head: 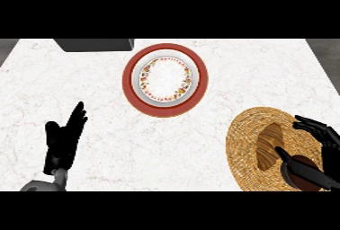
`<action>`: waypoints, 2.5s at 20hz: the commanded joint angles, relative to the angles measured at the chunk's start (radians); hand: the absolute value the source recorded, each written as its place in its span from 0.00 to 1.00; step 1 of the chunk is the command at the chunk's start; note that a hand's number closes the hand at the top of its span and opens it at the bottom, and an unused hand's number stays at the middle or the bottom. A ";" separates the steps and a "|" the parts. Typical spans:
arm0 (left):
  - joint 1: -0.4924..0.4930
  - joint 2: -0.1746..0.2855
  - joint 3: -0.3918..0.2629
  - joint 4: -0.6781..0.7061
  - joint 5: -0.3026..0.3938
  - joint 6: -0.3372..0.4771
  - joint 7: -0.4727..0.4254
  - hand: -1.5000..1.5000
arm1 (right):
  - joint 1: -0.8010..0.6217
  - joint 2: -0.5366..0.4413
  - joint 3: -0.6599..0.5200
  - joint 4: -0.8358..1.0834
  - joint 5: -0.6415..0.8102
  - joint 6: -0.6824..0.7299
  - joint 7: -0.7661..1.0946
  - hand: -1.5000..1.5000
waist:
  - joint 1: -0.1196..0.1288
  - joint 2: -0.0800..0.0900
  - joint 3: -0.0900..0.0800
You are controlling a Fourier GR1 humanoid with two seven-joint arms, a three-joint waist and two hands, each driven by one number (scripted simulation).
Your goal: Pick the croissant from the placemat and place it in the plate
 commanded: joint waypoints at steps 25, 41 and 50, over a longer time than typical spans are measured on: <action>-0.015 -0.085 -0.001 0.001 -0.102 0.011 0.030 0.50 | -0.133 -0.334 0.197 -0.184 0.418 0.446 0.730 0.00 | 0.021 0.002 -0.001; 0.043 -0.124 0.095 -0.063 -0.150 -0.083 0.031 0.50 | -0.286 -0.159 0.104 0.084 0.581 0.583 0.618 0.00 | 0.027 0.002 -0.001; -0.023 -0.167 0.143 0.022 -0.177 -0.147 0.016 0.50 | -0.218 -0.106 0.082 0.110 0.712 0.591 0.512 0.00 | 0.021 0.002 -0.001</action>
